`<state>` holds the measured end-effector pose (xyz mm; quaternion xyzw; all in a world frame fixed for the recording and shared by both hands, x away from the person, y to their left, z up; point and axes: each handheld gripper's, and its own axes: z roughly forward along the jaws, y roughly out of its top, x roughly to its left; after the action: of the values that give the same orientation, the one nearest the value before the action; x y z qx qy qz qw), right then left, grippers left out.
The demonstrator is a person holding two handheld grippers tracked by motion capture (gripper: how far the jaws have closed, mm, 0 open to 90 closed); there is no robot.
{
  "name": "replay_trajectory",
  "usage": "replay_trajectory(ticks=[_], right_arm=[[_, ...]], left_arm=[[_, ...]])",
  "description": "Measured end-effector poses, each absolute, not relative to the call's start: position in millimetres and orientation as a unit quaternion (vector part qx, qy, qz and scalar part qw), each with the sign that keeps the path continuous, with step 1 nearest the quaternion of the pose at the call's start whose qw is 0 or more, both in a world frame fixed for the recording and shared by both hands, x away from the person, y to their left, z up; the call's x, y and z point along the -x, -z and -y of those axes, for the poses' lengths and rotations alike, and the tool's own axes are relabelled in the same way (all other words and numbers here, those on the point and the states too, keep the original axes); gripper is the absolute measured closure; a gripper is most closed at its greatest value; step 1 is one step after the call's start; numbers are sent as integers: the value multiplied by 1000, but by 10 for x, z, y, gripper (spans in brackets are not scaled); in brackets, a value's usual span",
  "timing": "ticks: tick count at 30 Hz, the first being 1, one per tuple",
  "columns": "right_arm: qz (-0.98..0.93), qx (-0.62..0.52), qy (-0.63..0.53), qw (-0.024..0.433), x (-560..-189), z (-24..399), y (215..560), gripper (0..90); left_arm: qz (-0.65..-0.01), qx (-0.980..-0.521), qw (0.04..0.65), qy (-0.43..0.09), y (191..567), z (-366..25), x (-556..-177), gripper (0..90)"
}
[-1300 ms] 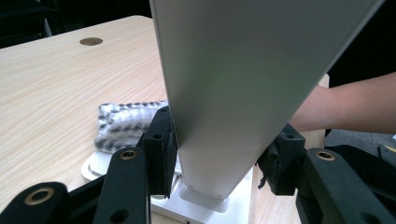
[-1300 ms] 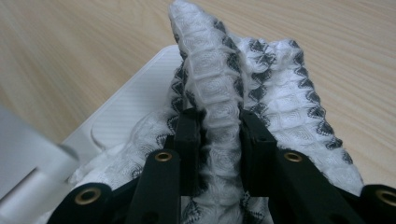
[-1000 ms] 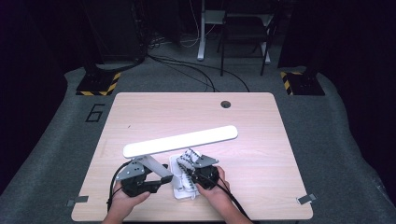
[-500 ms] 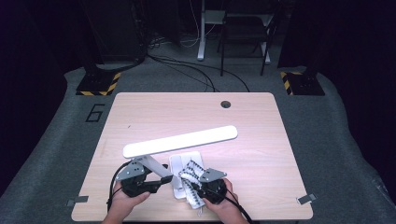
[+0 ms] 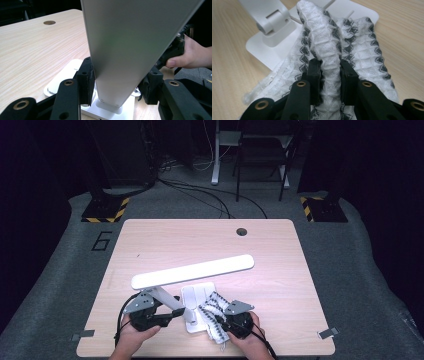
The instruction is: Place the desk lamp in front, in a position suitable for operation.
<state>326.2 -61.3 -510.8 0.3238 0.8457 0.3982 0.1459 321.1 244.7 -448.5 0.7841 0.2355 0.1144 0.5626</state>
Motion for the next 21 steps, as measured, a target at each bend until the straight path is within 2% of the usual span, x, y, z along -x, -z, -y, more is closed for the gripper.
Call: replay_trajectory(ticks=[8,14,21], right_arm=[[-847,-333,-377,171,-3348,720,5102,743],[-834,-356,-393,152,-3398,728,5067,749],[-830,-331,-424,147,-3381,554,4929,750]], left_arm=[[-235,-785,562,-114,4483,-2449,-3212,533],[-228,-788,562,-107,4480,-2463,-3216,533],[-227,-787,563,-110,4481,-2465,-3211,533]])
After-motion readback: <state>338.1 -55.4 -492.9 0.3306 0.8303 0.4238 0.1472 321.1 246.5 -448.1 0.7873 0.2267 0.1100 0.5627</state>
